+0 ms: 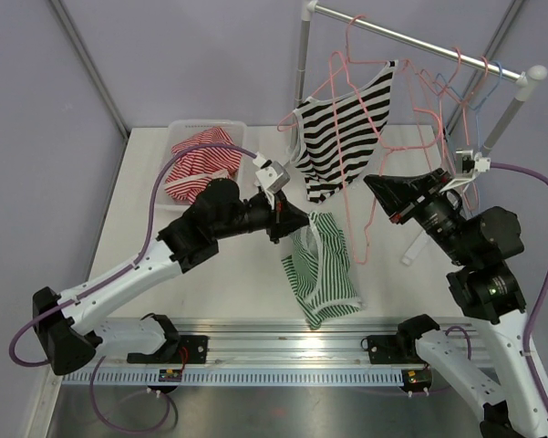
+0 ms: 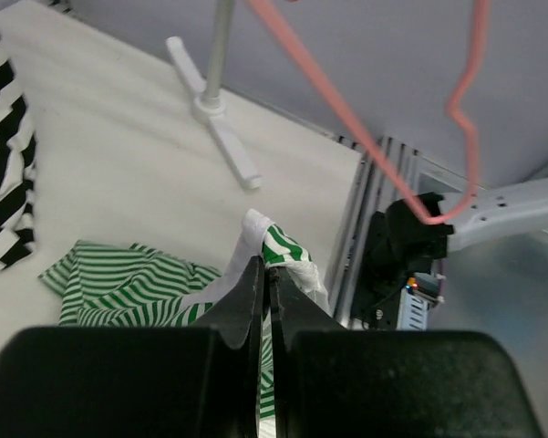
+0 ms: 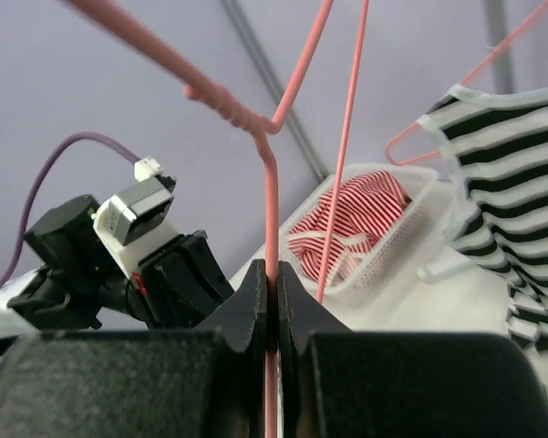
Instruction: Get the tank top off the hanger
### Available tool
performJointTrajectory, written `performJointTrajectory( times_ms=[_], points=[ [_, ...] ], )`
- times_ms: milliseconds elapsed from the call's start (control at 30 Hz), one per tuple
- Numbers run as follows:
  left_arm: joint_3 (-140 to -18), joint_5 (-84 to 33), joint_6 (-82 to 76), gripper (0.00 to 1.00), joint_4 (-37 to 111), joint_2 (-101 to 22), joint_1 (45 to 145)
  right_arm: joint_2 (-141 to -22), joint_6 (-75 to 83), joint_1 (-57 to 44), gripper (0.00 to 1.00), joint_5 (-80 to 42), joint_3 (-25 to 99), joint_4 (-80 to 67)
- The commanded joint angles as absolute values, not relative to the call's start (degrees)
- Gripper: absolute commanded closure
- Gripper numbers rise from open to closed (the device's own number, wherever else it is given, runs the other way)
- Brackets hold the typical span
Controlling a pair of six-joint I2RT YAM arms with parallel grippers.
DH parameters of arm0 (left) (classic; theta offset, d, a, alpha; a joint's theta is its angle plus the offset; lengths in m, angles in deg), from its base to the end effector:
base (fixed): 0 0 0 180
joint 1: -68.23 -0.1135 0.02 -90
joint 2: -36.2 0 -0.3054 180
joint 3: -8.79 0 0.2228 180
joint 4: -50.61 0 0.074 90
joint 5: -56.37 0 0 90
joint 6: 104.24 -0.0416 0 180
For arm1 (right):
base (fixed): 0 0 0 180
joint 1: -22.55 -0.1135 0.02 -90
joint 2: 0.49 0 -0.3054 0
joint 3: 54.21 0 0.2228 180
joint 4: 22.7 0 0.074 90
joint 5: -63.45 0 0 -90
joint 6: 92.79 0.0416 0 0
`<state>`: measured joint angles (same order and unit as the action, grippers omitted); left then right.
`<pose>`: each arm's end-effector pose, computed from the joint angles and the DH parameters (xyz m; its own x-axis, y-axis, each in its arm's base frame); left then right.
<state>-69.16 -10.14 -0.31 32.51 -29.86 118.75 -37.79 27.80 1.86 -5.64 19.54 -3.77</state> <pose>0.1306 -0.1847 0.4264 -0.2978 0.0143 -0.9545 0.9150 0.2892 -0.2812 0.0545 0.0365 0.4649 -0.0876 0.4751 -0.8756 -0.7015 0.5946 0.3928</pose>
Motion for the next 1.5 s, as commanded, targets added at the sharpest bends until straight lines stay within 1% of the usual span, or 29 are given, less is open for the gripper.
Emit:
performJointTrajectory(
  times_ms=[0,67,100,200,233,333,367,400,600,700,767,800,933,1067,1200,1367,1467],
  points=[
    [-70.11,-20.87,-0.88,1.0,31.67,-32.09,118.59,-39.23,26.05,1.54,1.0,-18.7,29.77,13.56],
    [-70.2,-22.72,-0.62,1.0,30.69,-33.66,118.59,-40.73,24.99,1.55,1.0,-23.27,35.13,22.05],
    [-70.11,-23.08,-0.18,0.96,30.25,-34.02,118.59,-42.31,24.55,1.55,1.0,-24.34,36.63,28.62],
    [-70.2,-24.4,0.52,0.81,28.41,-35.17,118.68,-44.95,22.88,1.55,1.0,-28.63,40.94,36.39],
    [-70.72,-24.57,0.44,0.61,27.53,-35.34,118.77,-45.4,22.35,1.55,1.0,-31.26,42.69,37.38],
    [-72.3,-26.24,-0.97,0.21,23.23,-34.82,119.56,-48.2,20.24,1.55,1.0,-33.57,46.64,39.58],
    [-73.18,-28.33,-1.49,0.03,22.0,-34.29,120.0,-49.17,19.19,1.55,1.0,-34.36,47.79,40.02],
    [-73.62,-29.49,-2.19,0.01,19.81,-33.16,120.7,-51.27,18.66,1.55,1.0,-34.89,48.94,40.63],
    [-76.88,-38.7,-1.77,0.01,10.22,-27.8,123.25,-61.73,14.27,1.63,1.0,-40.33,59.12,41.96],
    [-79.16,-41.71,-0.27,0.01,3.98,-25.77,124.3,-67.45,13.82,2.86,1.0,-40.35,65.18,42.92],
    [-80.04,-44.6,0.52,0.01,-0.31,-23.49,124.57,-71.91,14.08,6.54,1.0,-36.06,68.44,43.8],
    [-80.48,-45.48,0.78,0.01,-1.56,-22.61,124.66,-73.34,14.43,7.95,1.0,-32.04,71.51,43.98],
    [-80.31,-48.65,1.05,0.01,-5.26,-16.99,124.66,-80.37,15.58,14.45,1.0,-24.91,79.96,45.56],
    [-79.17,-50.41,0.44,0.01,-6.93,-12.24,124.66,-87.74,16.11,16.74,1.0,-22.68,86.82,47.05],
    [-77.41,-51.38,0.08,0.01,-6.84,-11.53,124.66,-92.85,17.16,19.47,1.0,-22.24,92.97,48.2],
    [-76.71,-50.33,-0.18,0.01,-6.84,-12.76,124.66,-95.41,18.22,22.11,1.0,-22.15,91.5,47.59],
    [-76.36,-49.8,-0.18,0.01,-6.23,-12.85,124.66,-93.84,18.66,22.11,1.0,-22.24,85.36,45.57]
  ],
)
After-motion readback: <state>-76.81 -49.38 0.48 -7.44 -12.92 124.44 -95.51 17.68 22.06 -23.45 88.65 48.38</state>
